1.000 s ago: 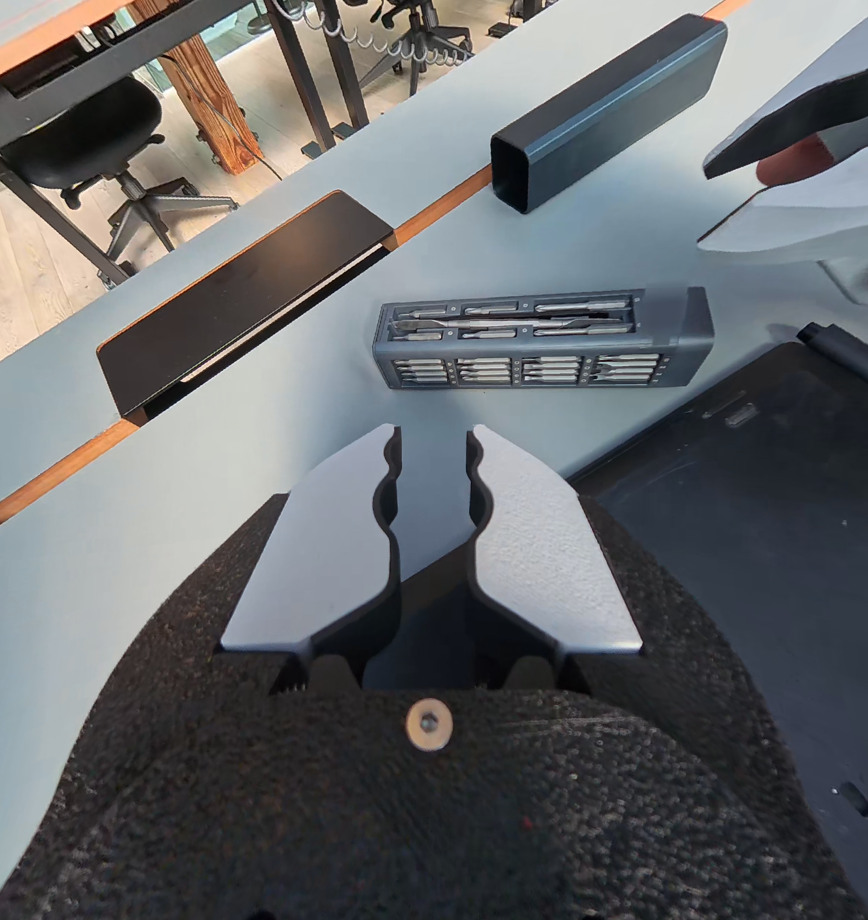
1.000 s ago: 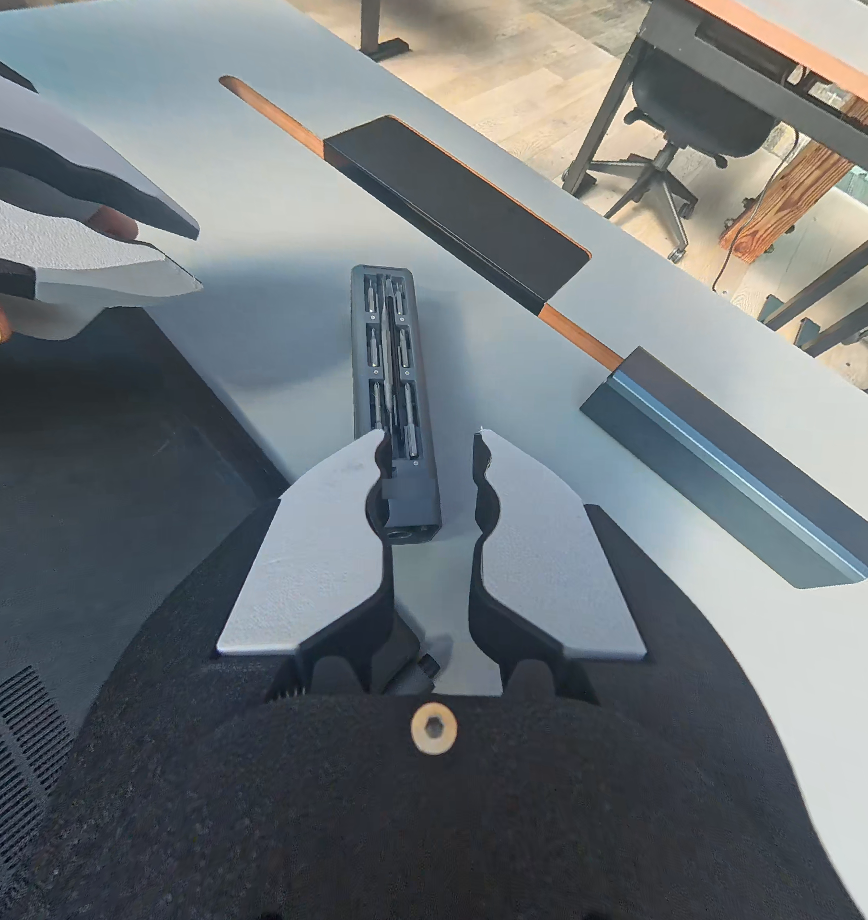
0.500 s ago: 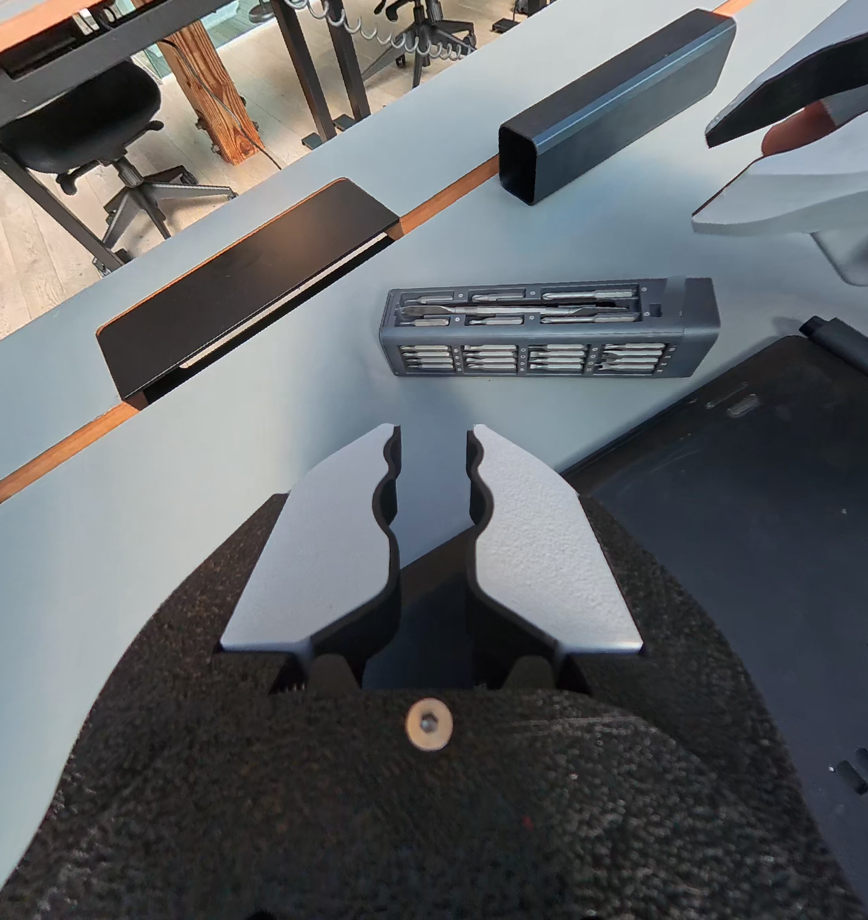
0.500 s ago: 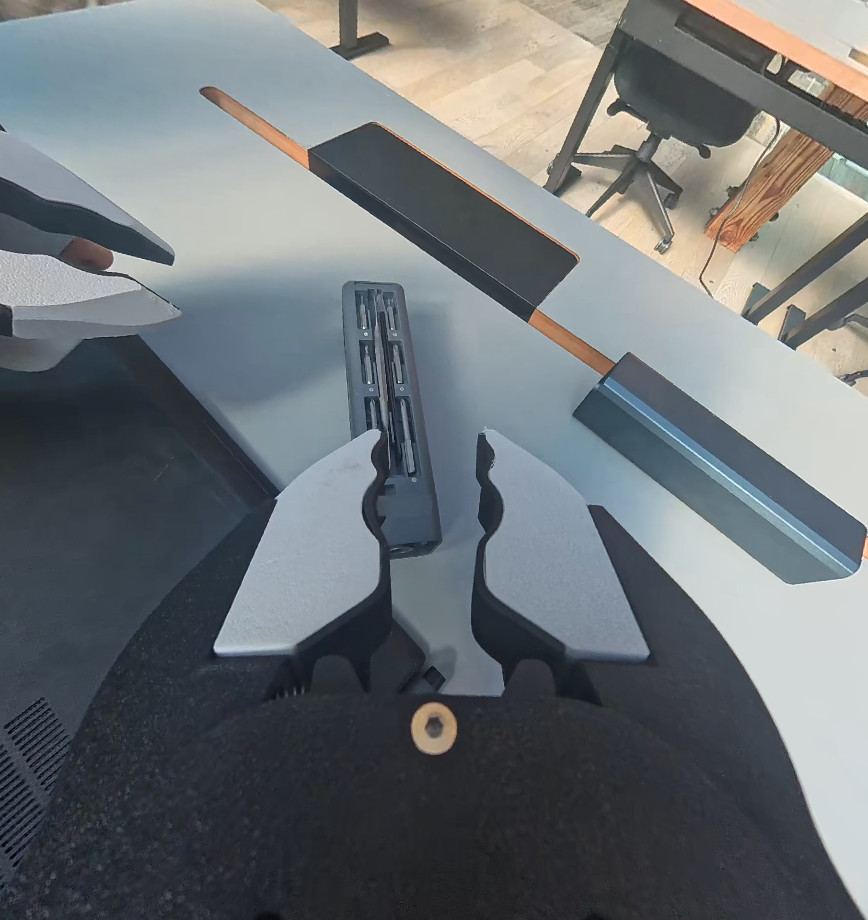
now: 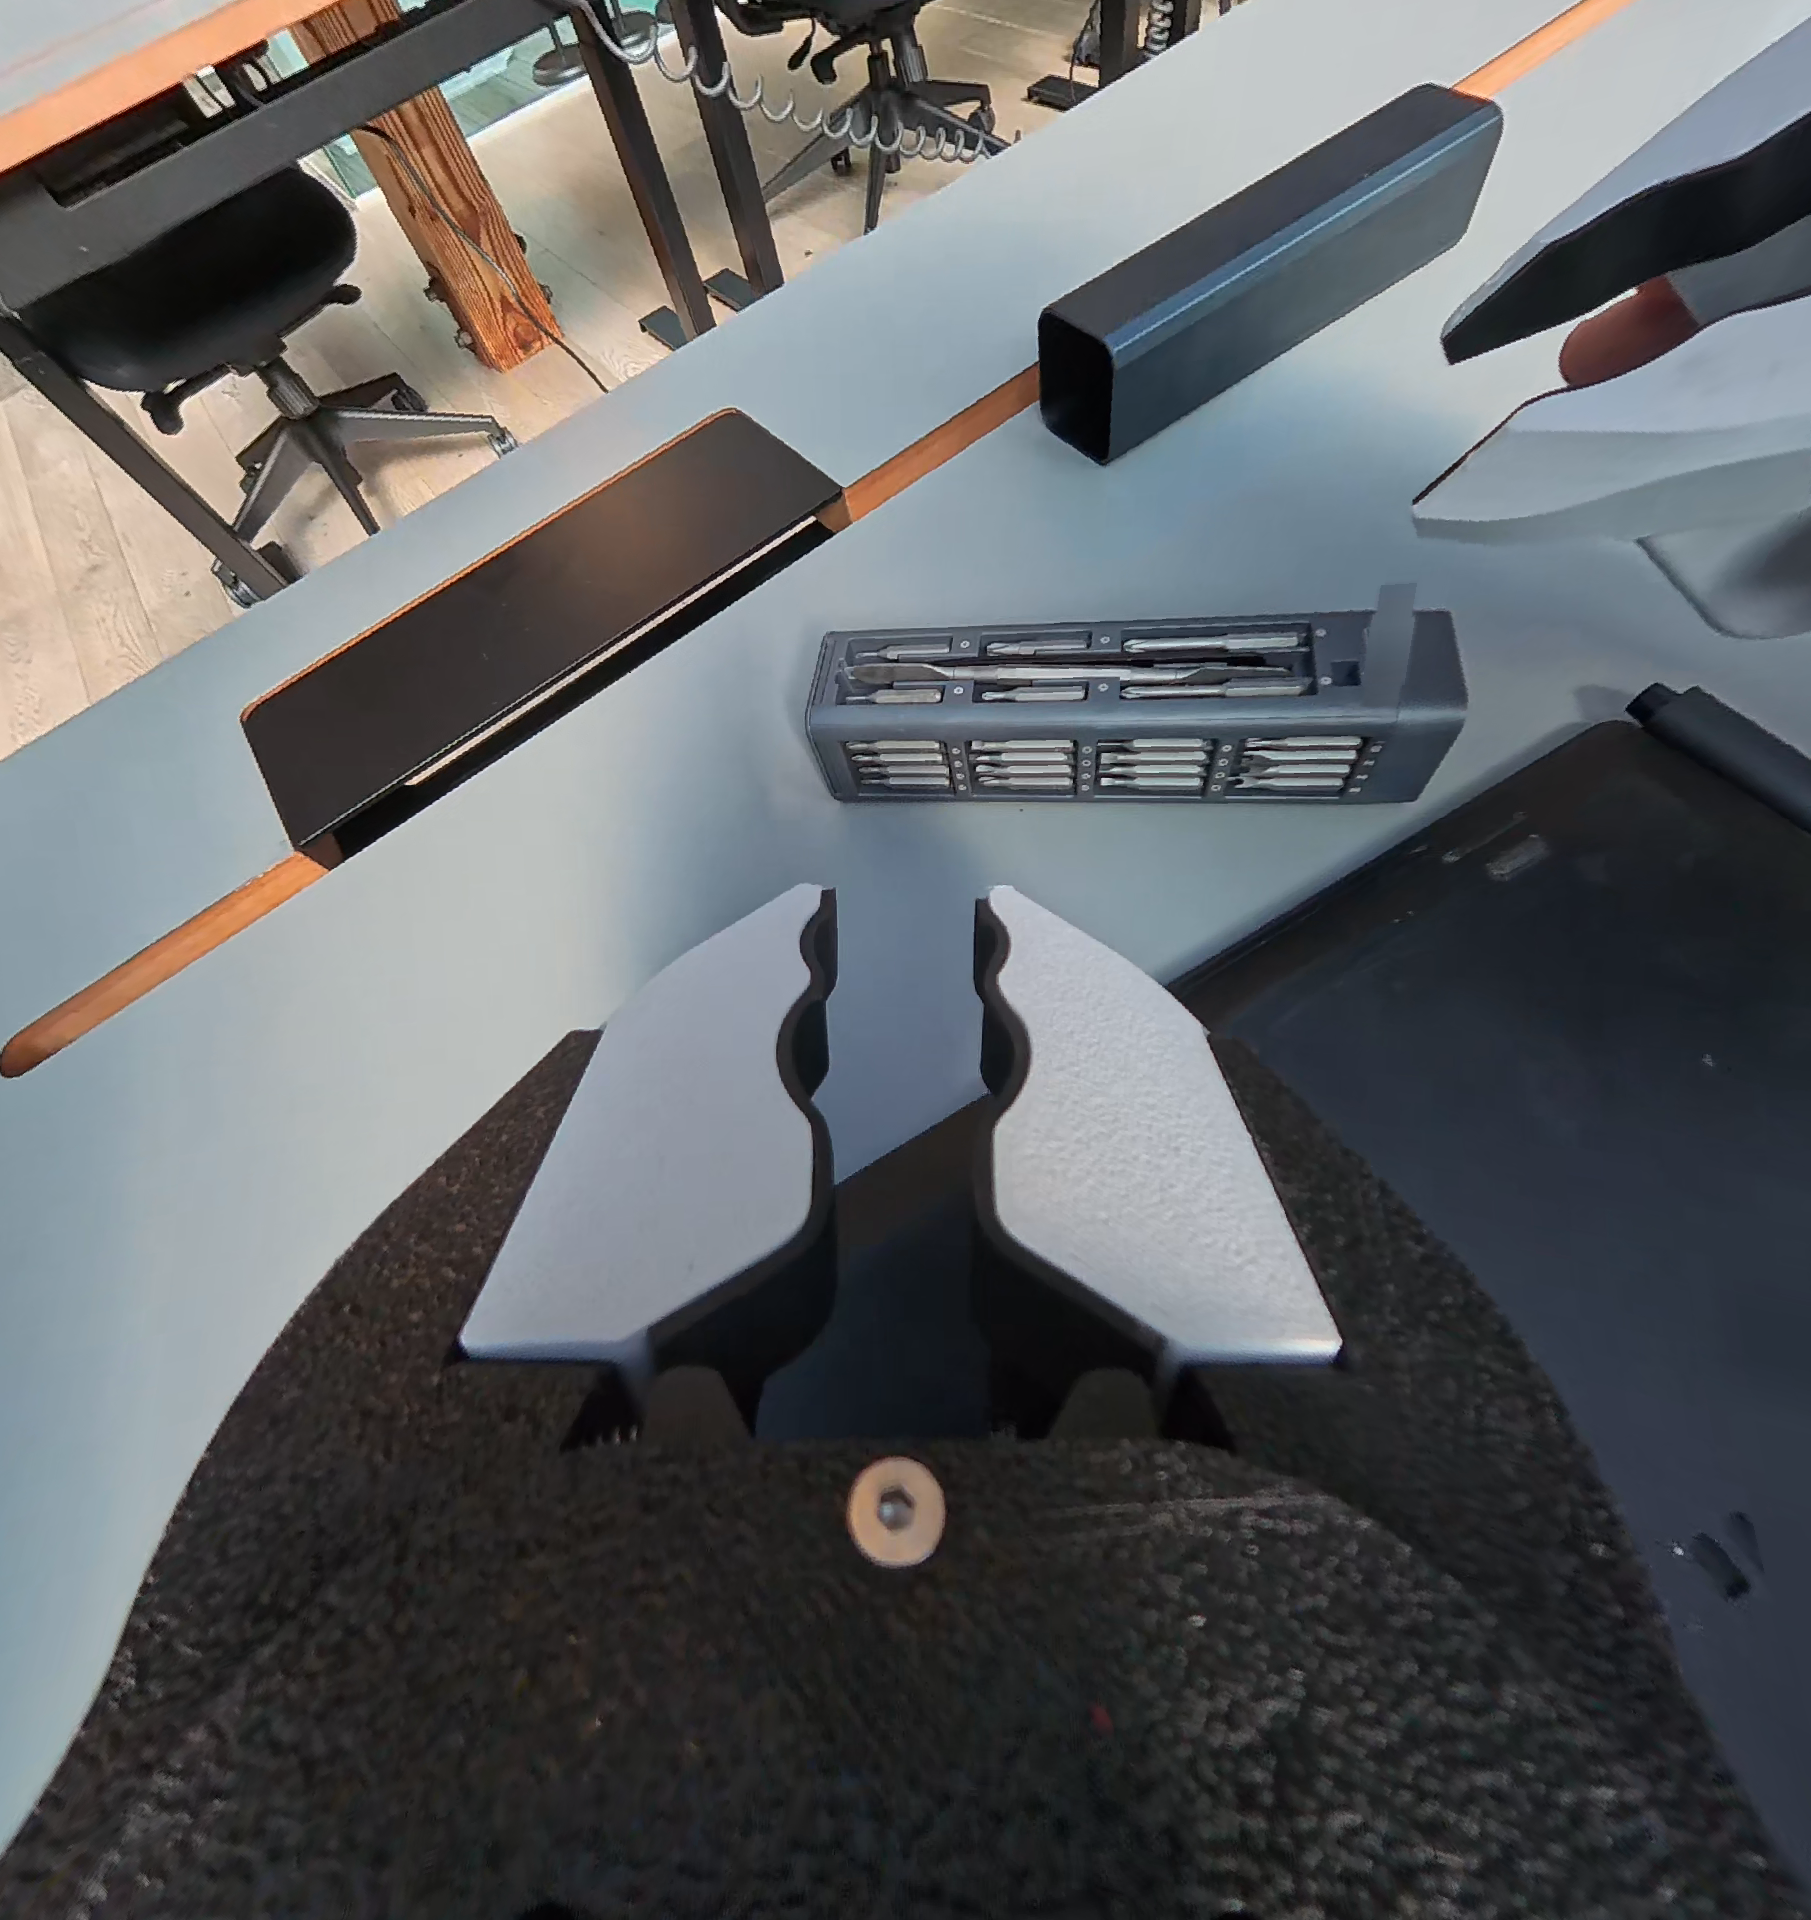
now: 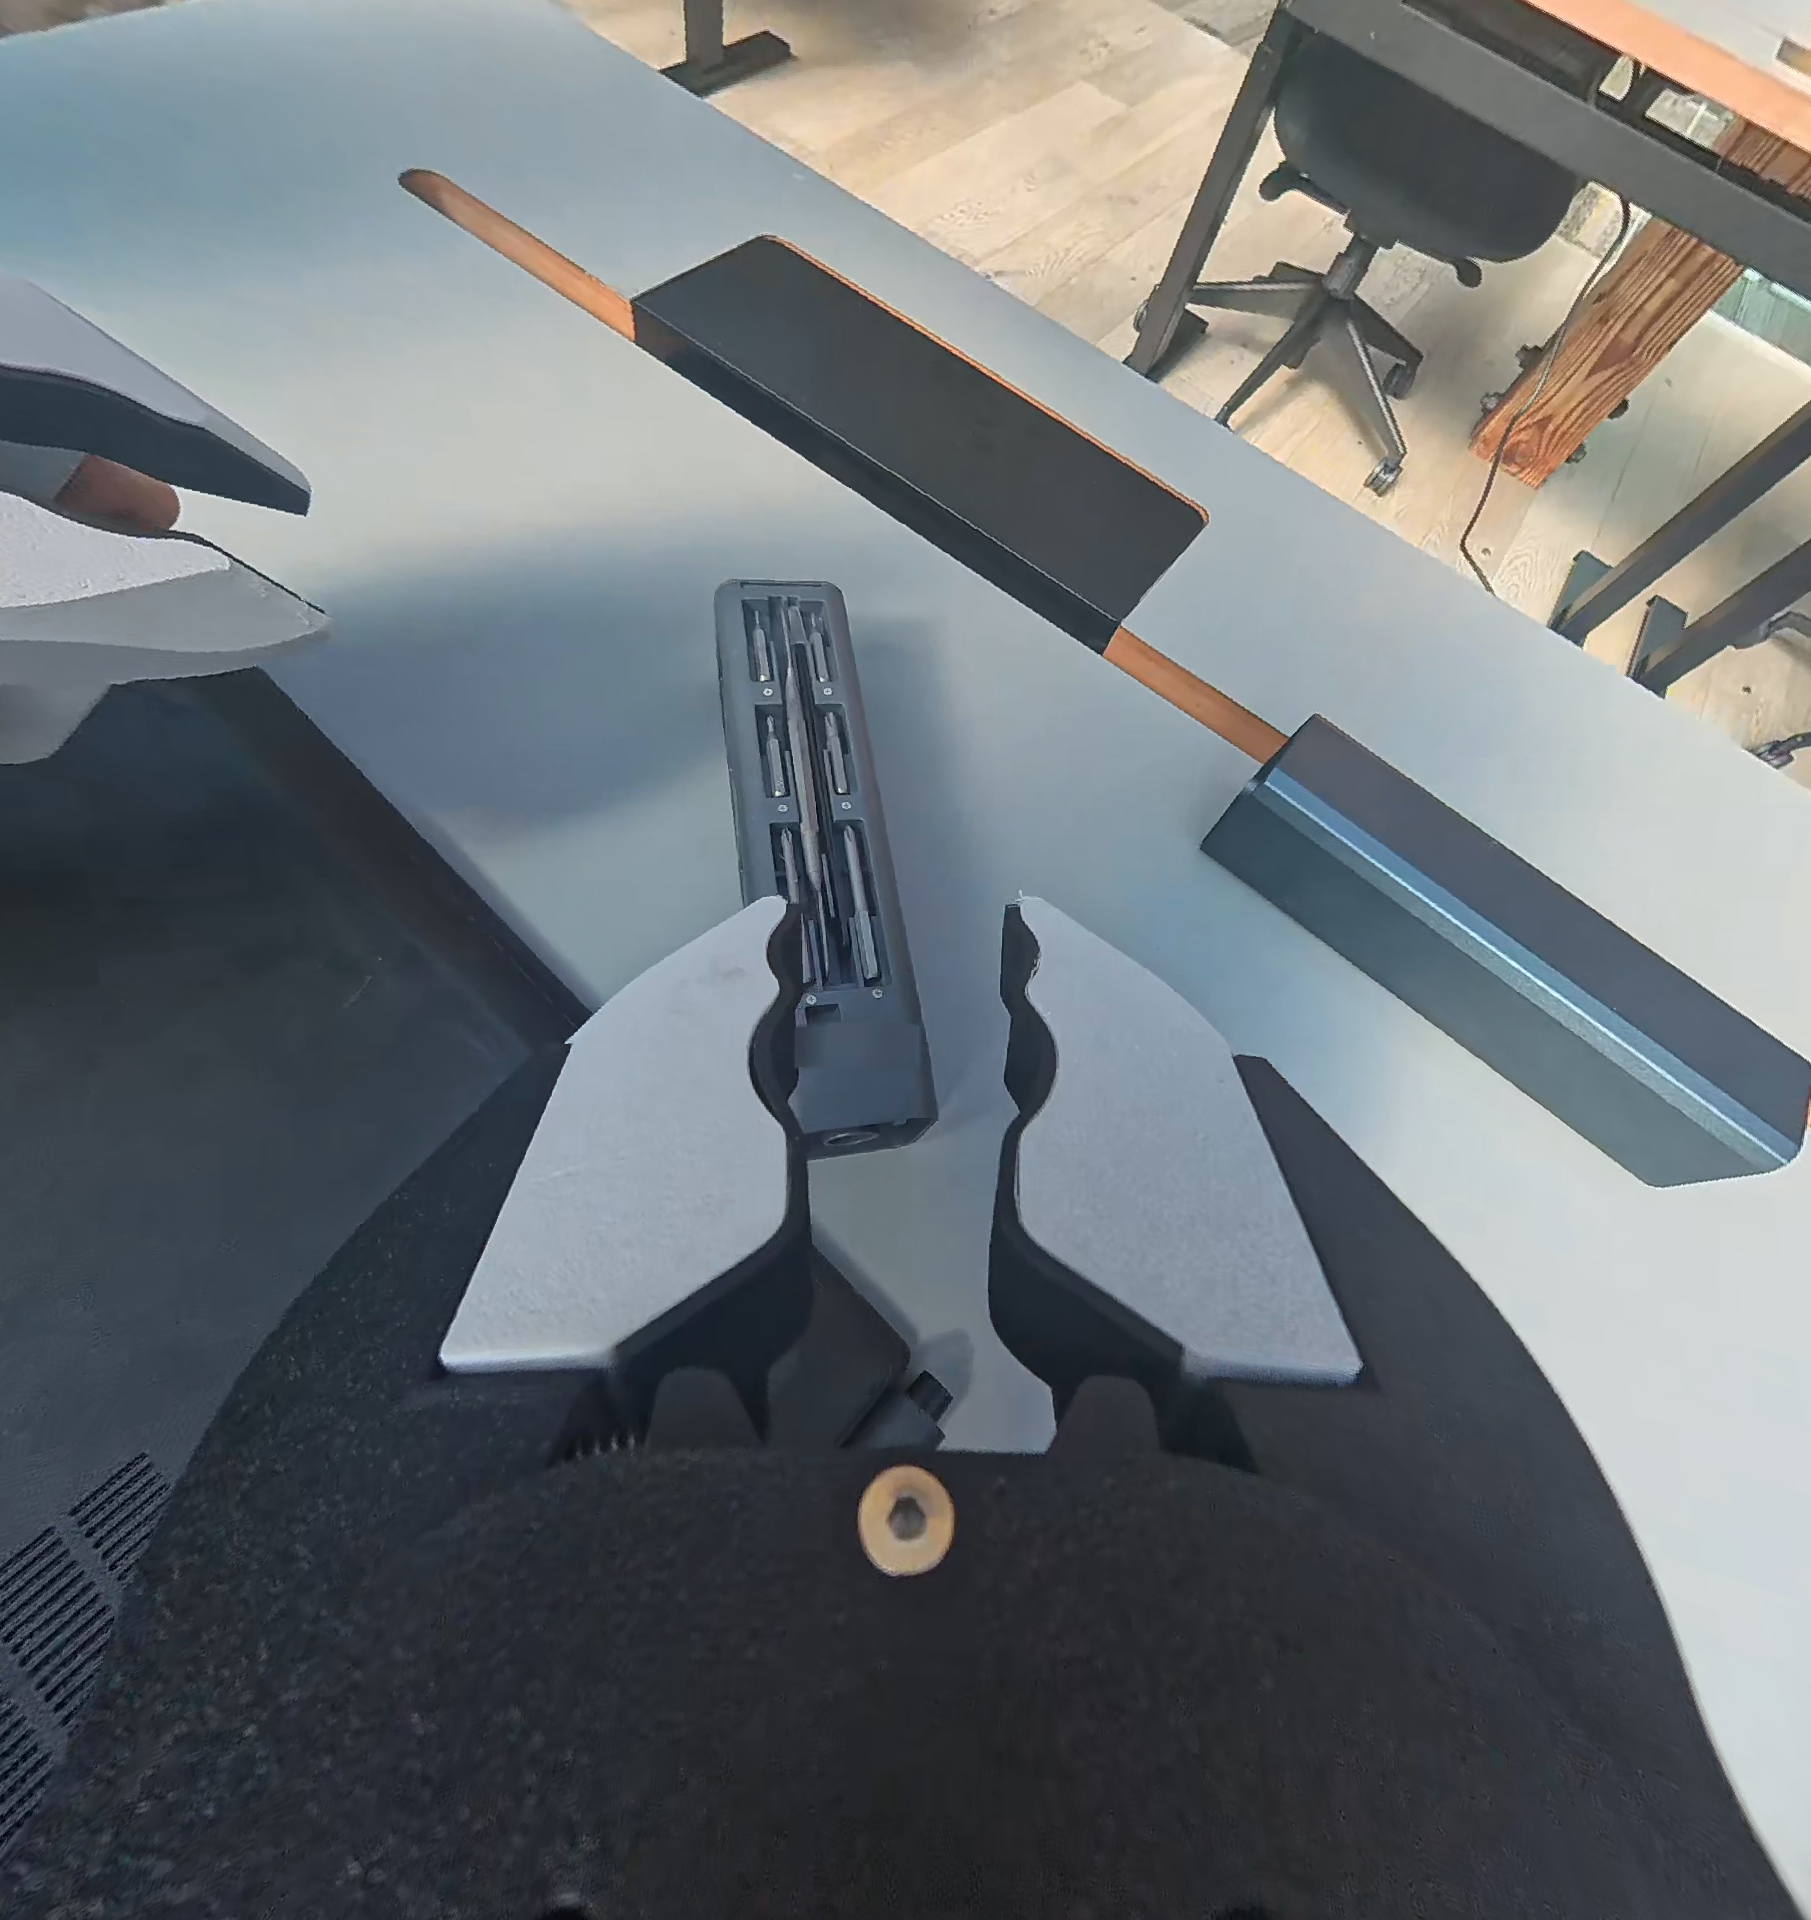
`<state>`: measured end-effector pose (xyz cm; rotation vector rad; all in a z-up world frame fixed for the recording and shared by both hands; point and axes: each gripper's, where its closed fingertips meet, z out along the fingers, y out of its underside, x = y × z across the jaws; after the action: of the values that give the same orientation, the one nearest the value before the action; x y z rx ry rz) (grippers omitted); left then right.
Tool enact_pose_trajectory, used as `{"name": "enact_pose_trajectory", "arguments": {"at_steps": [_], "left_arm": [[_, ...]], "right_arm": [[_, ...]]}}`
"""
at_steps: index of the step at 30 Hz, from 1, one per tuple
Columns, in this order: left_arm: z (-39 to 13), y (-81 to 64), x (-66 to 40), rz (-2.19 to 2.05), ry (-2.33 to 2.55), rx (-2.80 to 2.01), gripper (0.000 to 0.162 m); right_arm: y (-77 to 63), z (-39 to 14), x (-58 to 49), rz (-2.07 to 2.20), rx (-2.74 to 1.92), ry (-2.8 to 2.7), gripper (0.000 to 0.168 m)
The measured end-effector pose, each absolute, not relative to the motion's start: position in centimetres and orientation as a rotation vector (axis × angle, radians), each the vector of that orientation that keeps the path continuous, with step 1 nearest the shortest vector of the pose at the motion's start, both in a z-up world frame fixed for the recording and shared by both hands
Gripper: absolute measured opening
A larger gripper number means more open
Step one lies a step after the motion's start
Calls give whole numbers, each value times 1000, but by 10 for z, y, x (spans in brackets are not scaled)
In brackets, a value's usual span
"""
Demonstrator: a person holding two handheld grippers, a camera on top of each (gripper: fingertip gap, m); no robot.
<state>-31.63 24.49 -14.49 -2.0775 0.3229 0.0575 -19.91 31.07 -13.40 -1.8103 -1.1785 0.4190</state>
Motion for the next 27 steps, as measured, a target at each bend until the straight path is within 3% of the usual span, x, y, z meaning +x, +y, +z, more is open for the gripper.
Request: {"name": "enact_pose_trajectory", "arguments": {"at_steps": [8,10,12,15,19,21,22,25,27], "left_arm": [[-141,241,-318,60,318,-2068,22],[-139,241,-318,54,323,-2063,23],[-141,242,-315,21,336,-2070,30],[-147,243,-308,-85,348,-2120,55],[-138,247,-309,-105,341,-2078,48],[-135,251,-312,-104,332,-2038,14],[-133,252,-314,-108,328,-2025,0],[-132,257,-317,-118,345,-2014,0],[-135,261,-323,-115,345,-2012,0]], "right_arm": [[311,-133,-199,427,-1814,-1162,38],[309,-132,-199,460,-1809,-1160,44],[309,-133,-198,492,-1817,-1152,53],[310,-134,-195,498,-1822,-1165,65],[308,-133,-195,519,-1803,-1183,68],[308,-136,-197,542,-1803,-1188,56],[310,-136,-197,544,-1794,-1188,38],[318,-132,-198,552,-1760,-1172,3],[321,-133,-204,614,-1755,-1180,0]]}}
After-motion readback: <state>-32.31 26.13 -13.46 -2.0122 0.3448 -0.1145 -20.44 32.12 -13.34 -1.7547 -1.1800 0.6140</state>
